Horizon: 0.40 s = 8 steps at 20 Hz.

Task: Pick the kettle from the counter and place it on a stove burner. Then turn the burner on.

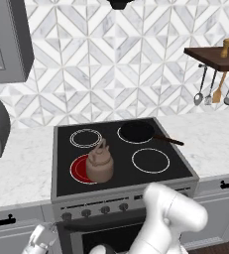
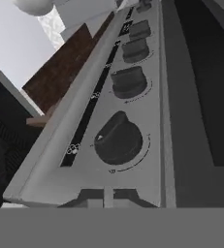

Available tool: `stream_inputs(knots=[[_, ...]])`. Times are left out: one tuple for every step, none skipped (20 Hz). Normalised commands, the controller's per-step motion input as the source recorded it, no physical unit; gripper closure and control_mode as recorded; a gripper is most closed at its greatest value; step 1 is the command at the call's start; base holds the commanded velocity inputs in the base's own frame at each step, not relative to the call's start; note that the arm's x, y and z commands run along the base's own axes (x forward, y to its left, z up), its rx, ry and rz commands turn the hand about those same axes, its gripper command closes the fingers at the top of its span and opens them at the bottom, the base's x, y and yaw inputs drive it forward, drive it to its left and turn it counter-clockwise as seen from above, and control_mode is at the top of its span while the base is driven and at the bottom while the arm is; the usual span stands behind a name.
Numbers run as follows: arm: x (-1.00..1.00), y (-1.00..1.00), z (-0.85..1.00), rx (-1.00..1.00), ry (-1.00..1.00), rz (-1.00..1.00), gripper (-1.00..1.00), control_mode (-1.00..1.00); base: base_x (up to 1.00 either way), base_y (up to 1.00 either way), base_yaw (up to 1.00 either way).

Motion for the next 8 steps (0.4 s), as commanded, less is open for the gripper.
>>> stream_inputs(knots=[[0.07,0.45,0.02,-0.34,0.17,0.22,1.0,-1.0,0.0,0.0,0.0],[0.0,0.24,0.0,-0.23,0.05,0.19,1.0,-1.0,0.0,0.0,0.0],[0.0,0.13,0.0,-0.11,0.0,0.16,1.0,-1.0,0.0,0.0,0.0],[0.0,0.07,0.0,-0.04,0.0,0.07,1.0,-1.0,0.0,0.0,0.0],[0.0,0.0,0.0,0.0,0.0,0.0,1.0,-1.0,0.0,0.0,0.0],[0.0,0.0,0.0,0.0,0.0,0.0,1.0,-1.0,0.0,0.0,0.0],[0.0,0.0,0.0,0.0,0.0,0.0,1.0,-1.0,0.0,0.0,0.0],[0.0,0.0,0.0,0.0,0.0,0.0,1.0,-1.0,0.0,0.0,0.0]])
